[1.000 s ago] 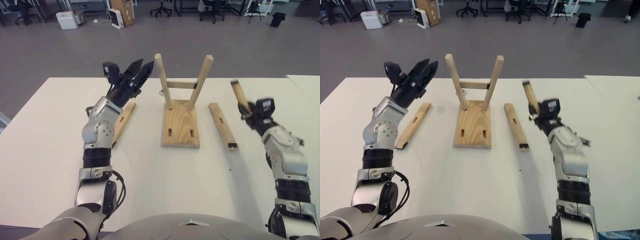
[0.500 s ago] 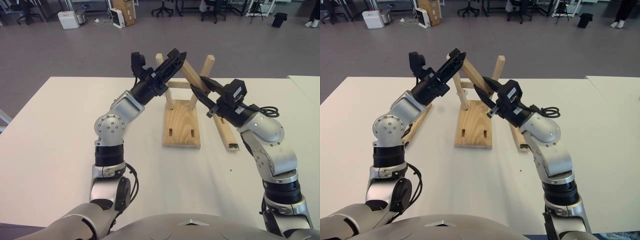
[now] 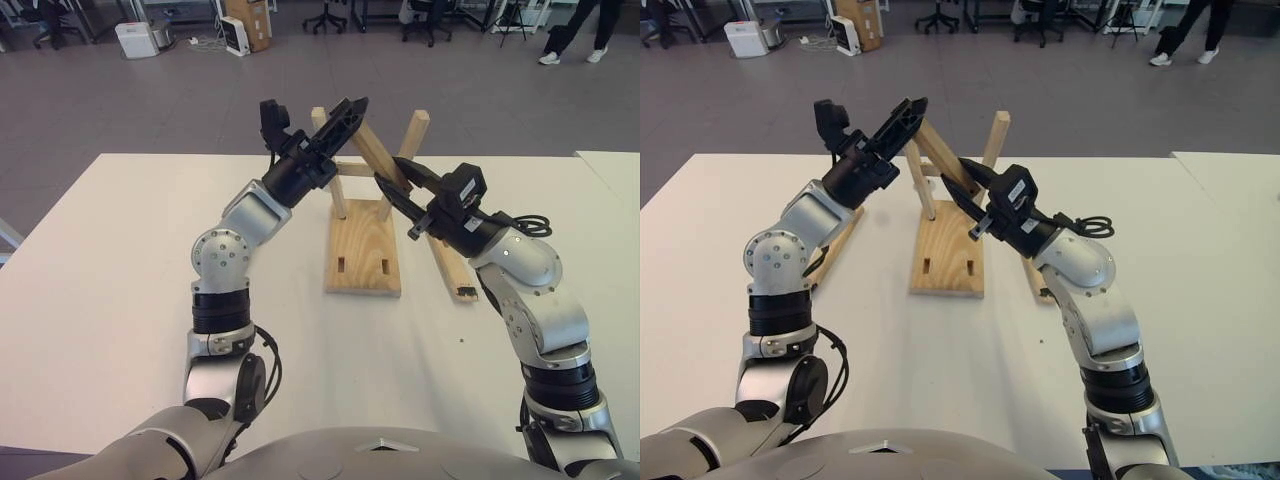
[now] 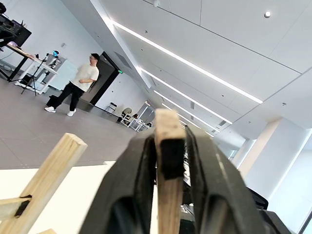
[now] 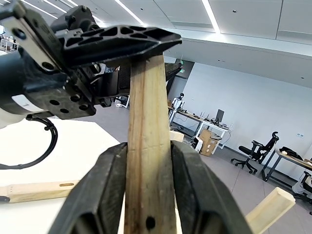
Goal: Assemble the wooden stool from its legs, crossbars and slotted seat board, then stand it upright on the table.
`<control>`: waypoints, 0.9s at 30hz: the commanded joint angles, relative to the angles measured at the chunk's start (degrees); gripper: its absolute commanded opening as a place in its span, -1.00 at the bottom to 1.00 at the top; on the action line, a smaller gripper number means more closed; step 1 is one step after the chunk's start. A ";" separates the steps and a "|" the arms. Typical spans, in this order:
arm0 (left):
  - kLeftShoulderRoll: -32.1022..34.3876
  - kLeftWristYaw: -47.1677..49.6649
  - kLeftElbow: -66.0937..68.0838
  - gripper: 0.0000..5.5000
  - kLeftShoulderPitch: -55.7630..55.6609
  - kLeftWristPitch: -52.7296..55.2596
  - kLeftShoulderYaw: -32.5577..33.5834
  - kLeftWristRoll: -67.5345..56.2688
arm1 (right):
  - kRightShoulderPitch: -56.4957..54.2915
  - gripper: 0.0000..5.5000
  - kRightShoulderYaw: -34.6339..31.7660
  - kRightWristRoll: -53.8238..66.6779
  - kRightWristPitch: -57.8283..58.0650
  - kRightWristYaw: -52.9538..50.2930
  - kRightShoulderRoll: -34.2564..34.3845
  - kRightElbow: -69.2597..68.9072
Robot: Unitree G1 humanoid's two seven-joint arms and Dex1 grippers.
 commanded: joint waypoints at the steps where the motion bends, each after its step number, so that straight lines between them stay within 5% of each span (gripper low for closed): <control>1: 0.21 0.04 -0.21 -0.84 0.29 -1.48 -0.02 1.40 | -0.61 -0.52 -0.67 0.57 -0.18 -0.67 0.83 0.21; 7: 0.77 0.27 1.49 -0.85 -0.47 -5.16 0.99 4.73 | -0.07 -0.52 -1.58 3.42 2.62 -0.67 1.73 -0.09; 12: 5.40 -0.84 2.62 -0.85 -2.92 -8.75 6.33 5.19 | -0.10 -0.04 -7.89 9.74 4.79 -6.37 6.35 1.02; 18: 18.90 -6.24 8.98 -0.85 3.91 -19.33 10.38 18.89 | -0.28 -0.03 -18.47 6.33 0.23 -20.48 10.22 5.91; 27: 21.90 -11.23 34.08 -0.85 8.79 -40.23 6.29 38.33 | 0.80 -0.03 -18.57 1.47 -1.67 -23.73 9.38 8.71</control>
